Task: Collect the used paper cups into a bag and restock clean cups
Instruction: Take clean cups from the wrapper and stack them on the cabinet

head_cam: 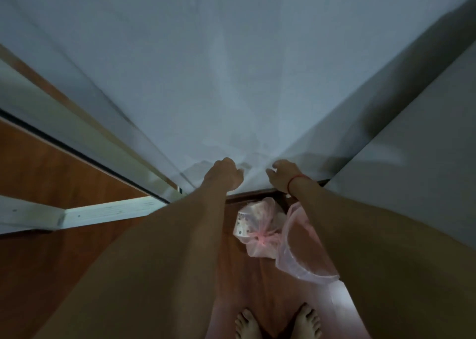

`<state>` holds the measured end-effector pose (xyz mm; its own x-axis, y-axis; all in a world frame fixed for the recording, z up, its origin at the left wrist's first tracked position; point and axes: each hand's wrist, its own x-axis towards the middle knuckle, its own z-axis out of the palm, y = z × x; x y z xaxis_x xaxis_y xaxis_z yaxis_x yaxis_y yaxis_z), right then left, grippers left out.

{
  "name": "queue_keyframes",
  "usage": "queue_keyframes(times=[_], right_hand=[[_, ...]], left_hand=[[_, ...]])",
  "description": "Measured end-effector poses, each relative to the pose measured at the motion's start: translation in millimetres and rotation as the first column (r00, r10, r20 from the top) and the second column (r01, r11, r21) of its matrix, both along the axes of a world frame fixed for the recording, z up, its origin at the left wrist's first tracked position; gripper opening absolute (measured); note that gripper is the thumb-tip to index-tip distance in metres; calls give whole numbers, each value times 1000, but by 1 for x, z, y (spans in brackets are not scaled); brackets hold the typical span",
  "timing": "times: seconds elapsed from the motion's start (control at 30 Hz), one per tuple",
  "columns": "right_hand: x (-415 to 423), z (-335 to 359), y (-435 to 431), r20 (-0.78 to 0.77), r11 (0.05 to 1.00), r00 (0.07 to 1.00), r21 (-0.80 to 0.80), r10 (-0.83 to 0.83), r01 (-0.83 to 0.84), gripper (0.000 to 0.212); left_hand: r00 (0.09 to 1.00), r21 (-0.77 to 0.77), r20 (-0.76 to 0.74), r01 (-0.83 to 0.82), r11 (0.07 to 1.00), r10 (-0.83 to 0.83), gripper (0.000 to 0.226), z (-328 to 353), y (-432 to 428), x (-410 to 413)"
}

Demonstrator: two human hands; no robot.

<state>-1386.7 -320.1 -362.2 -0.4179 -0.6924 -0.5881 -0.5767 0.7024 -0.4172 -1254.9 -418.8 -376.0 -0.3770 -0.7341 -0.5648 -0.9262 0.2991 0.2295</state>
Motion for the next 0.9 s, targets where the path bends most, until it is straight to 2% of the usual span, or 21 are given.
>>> queue_keyframes(times=[0.4,0.53,0.7,0.9], right_hand=[[17,252,35,-40,994,998,-94,43,-47,47],[14,338,60,-119,985,991,-157,56,-74,44],[-13,428,95,-205,958,976,-287,-70,9,41],[-51,486,157,-264,916,938,-385,-225,112,41]], left_hand=[[997,-144,-4,73,987,-74,52,273,49,-9],[997,-232,-23,63,971,-70,51,365,71,-8],[983,-348,-102,107,931,-151,51,457,91,-27],[947,-393,-205,151,907,-247,51,514,141,-78]])
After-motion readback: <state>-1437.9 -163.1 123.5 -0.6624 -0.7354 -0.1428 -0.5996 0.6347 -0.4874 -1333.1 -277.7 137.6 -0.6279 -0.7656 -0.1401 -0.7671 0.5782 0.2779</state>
